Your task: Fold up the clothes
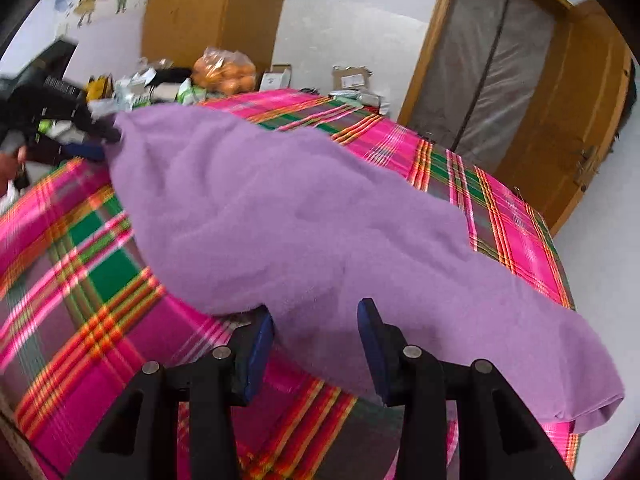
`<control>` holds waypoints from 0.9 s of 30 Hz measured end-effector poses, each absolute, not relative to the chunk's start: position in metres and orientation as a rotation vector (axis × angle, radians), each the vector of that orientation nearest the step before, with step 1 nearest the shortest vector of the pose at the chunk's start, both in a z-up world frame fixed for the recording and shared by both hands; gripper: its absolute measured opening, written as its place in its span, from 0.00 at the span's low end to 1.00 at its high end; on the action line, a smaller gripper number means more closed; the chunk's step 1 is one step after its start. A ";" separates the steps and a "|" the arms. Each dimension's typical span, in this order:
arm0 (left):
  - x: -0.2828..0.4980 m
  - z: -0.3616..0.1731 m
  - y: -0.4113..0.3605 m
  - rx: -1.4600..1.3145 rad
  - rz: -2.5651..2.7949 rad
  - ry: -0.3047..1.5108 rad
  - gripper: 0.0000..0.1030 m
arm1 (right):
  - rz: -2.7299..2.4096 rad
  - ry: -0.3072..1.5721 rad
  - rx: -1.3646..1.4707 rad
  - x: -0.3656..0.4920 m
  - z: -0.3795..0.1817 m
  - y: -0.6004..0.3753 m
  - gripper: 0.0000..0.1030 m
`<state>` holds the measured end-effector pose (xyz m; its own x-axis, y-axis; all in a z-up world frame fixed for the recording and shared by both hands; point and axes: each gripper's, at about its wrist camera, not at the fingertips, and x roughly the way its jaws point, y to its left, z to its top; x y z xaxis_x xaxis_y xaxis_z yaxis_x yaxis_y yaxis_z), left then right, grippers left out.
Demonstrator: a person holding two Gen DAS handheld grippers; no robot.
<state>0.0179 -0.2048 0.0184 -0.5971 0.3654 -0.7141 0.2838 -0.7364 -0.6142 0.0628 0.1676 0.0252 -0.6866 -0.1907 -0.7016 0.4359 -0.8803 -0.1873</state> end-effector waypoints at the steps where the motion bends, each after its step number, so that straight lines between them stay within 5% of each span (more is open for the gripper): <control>1: 0.017 0.017 -0.206 -1.386 2.522 -1.131 0.38 | -2.563 0.459 1.009 0.060 0.027 0.170 0.41; 9: 0.017 0.024 -0.207 -1.353 2.519 -1.131 0.38 | -2.570 0.253 1.042 0.041 0.039 0.188 0.07; 17: 0.007 0.023 -0.208 -1.371 2.516 -1.125 0.38 | -2.669 0.001 0.935 0.035 0.069 0.211 0.04; 27: 0.017 0.017 -0.197 -1.353 2.374 -1.173 0.40 | -2.728 -0.024 0.858 0.017 0.094 0.213 0.04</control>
<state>0.0175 -0.1971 0.0173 -0.5748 0.4899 -0.6555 0.2230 -0.6769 -0.7015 0.0167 0.2131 0.0936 -0.7843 -0.2701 -0.5586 0.2600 -0.9605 0.0993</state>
